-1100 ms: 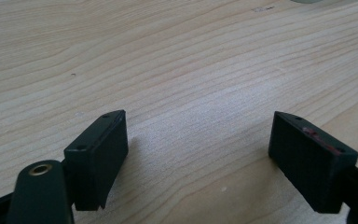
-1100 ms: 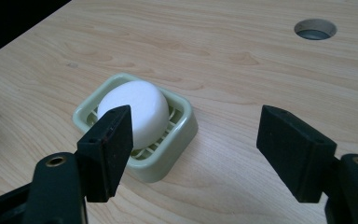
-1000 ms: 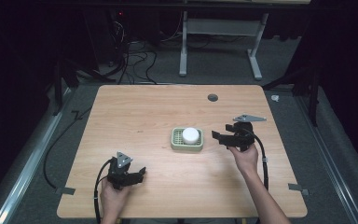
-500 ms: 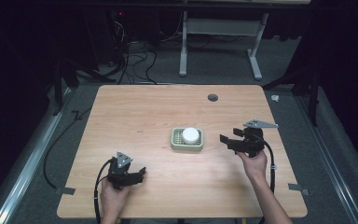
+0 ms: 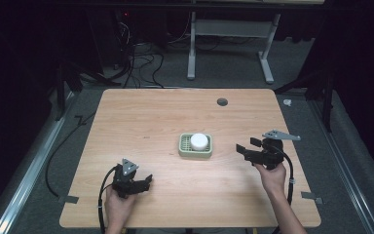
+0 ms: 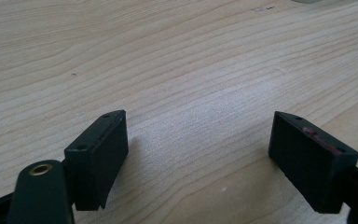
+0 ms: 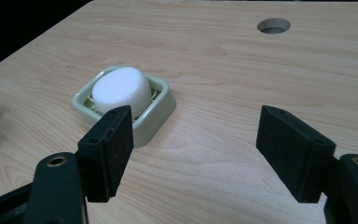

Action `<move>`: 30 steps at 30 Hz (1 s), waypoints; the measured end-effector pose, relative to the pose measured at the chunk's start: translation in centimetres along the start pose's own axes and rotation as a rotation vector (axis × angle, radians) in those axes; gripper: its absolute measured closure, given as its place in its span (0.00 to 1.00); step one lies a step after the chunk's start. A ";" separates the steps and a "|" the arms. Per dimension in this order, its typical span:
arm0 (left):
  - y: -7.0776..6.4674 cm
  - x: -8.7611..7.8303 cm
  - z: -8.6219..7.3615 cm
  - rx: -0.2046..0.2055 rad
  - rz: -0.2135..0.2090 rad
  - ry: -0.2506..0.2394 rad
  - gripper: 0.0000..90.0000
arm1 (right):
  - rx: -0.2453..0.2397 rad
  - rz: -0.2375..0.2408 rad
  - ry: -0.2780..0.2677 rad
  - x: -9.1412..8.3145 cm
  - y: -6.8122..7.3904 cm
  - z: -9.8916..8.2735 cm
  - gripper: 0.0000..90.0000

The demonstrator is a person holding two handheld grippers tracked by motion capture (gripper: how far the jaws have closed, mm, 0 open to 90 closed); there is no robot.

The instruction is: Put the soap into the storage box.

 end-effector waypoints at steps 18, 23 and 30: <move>0.0 0.0 0.0 0.000 0.001 0.000 0.22 | 0.017 0.008 0.000 -1.5 -0.3 -1.8 0.34; 0.0 0.0 0.0 0.000 0.001 0.001 0.22 | 0.020 0.002 0.005 -1.7 -0.5 -2.7 0.34; 0.0 0.0 0.0 0.000 0.001 0.001 0.22 | 0.024 -0.013 0.022 -1.6 -0.7 -3.9 0.34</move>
Point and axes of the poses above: each handheld gripper's, and its own axes: x roughly forward along the jaws, z roughly out of its top, y roughly to its left, the point moved 8 cm from there along x, roughly forward along the jaws, and after that the axes turned 15 degrees about -z, right-handed, at the moved point
